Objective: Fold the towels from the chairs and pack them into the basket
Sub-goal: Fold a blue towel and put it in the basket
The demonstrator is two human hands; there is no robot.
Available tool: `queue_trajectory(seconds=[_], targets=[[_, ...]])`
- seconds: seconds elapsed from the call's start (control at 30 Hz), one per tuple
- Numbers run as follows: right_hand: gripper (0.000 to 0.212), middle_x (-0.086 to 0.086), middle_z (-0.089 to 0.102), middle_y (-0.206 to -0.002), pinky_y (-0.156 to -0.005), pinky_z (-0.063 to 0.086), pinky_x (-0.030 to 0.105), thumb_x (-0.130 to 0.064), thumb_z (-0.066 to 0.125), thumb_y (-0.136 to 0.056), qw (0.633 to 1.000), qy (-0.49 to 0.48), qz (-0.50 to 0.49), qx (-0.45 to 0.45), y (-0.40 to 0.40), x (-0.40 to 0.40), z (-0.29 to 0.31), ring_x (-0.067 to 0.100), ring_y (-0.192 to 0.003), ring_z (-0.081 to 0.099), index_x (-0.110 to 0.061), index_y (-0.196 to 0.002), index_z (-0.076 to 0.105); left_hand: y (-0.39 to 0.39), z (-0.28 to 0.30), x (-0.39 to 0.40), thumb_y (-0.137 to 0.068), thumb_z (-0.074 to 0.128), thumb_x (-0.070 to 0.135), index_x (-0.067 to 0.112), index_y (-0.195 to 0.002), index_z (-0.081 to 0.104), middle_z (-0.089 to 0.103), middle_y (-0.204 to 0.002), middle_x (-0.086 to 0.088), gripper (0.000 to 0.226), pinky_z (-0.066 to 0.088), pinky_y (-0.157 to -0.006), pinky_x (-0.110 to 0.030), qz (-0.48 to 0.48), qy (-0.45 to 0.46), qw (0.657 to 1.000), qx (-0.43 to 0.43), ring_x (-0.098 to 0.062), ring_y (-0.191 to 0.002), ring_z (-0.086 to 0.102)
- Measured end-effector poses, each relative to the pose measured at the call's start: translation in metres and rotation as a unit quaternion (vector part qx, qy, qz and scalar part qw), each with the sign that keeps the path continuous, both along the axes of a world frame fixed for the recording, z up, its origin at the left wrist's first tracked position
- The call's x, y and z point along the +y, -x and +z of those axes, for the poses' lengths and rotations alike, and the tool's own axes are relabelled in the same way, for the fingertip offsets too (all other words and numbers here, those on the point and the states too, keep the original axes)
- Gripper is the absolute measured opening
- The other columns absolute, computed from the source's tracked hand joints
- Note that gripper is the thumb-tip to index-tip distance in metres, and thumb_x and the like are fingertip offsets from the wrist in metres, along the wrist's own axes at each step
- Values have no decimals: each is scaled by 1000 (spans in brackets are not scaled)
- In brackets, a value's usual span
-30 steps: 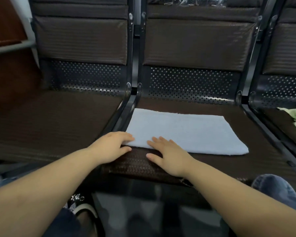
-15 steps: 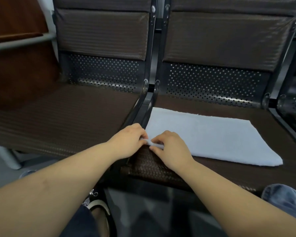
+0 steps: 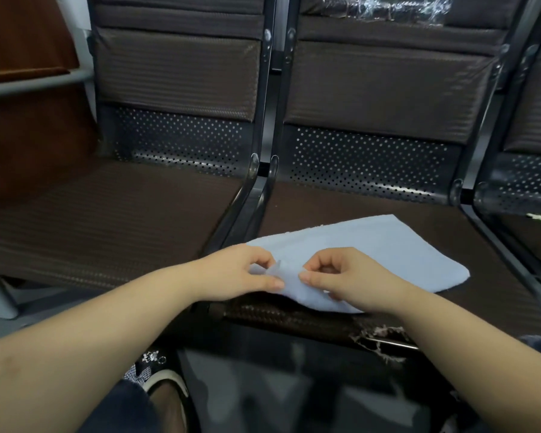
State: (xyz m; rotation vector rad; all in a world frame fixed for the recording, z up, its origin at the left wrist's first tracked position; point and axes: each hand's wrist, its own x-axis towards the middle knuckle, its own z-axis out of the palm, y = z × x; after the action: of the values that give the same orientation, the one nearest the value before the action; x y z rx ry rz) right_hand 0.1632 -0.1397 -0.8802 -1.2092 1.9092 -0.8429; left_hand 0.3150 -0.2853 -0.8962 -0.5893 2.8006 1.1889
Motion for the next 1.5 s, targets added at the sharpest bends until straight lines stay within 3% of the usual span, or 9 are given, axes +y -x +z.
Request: queue_trajectory(seconds=[0.23, 0.33, 0.4, 0.6, 0.83, 1.03, 1.23, 1.33, 1.5], targets=[[18, -2, 56, -62, -51, 44, 17, -12, 55, -92, 962, -53, -33, -264, -2, 45, 20, 7, -55, 51, -11, -75, 58, 4, 16, 37, -73, 59, 52, 21, -75, 58, 55, -62, 17, 31, 37, -61, -19, -3, -212, 977, 29, 1, -58, 47], [10, 6, 57, -71, -52, 49, 20, -14, 54, -89, 932, -49, -69, -353, -6, 53, 22, 13, -61, 53, -8, -80, 56, 4, 24, 49, -65, 67, 64, 15, -92, 65, 64, -81, 6, 56, 44, -73, -25, -45, -175, 983, -7, -6, -75, 56], [13, 6, 58, -72, -50, 49, 19, -12, 52, -92, 926, -53, -82, -364, -6, 56, 25, 13, -61, 54, -8, -81, 57, 3, 27, 48, -72, 77, 47, 22, -84, 65, 64, -75, 13, 30, 44, -69, -23, -58, -114, 991, -28, -3, -72, 56], [18, 1, 61, -70, -49, 47, 19, -25, 68, -84, 937, -72, -41, -340, 1, 67, 31, 9, -59, 57, -10, -87, 60, 5, 33, 48, -78, 76, 34, 11, -87, 68, 68, -78, 5, 25, 48, -77, -31, -44, -134, 990, -29, -8, -75, 60], [38, 4, 67, -82, -74, 50, 35, -43, 66, -76, 992, -9, -8, -122, 5, 68, 34, 14, -79, 61, -7, -90, 65, 15, 34, 55, -67, 80, 40, 17, -79, 65, 62, -72, 7, 30, 45, -67, -23, -56, -150, 987, -29, -5, -70, 57], [29, 1, 64, -78, -64, 51, 27, -34, 66, -84, 989, -13, -7, -144, 28, 81, 58, 12, -72, 62, -6, -89, 62, 19, 24, 30, -60, 77, 46, 8, -87, 63, 58, -72, 7, 49, 41, -64, -24, -61, -5, 994, -90, -4, -65, 52], [15, 2, 69, -75, -56, 53, 22, -21, 63, -89, 981, -50, -49, -179, 62, 97, 73, 12, -69, 66, -8, -82, 64, 28, 29, 1, -52, 79, 56, 26, -93, 73, 74, -92, 6, 51, 51, -82, -29, 0, -117, 993, -25, -6, -89, 68], [15, 1, 67, -71, -59, 56, 26, -20, 62, -85, 980, -63, -88, -168, 79, 101, 77, 14, -68, 65, -12, -73, 61, 46, 31, 2, -47, 83, 60, 18, -111, 69, 72, -109, 0, 78, 49, -93, -32, 35, -231, 971, 46, -14, -104, 67], [17, 2, 67, -72, -63, 58, 28, -24, 65, -87, 979, -103, -156, -86, 106, 103, 76, 12, -64, 65, -9, -80, 61, 94, 29, 13, -76, 69, 36, 25, -111, 66, 72, -108, 5, 37, 47, -100, -44, 106, -216, 966, 97, -15, -105, 66]])
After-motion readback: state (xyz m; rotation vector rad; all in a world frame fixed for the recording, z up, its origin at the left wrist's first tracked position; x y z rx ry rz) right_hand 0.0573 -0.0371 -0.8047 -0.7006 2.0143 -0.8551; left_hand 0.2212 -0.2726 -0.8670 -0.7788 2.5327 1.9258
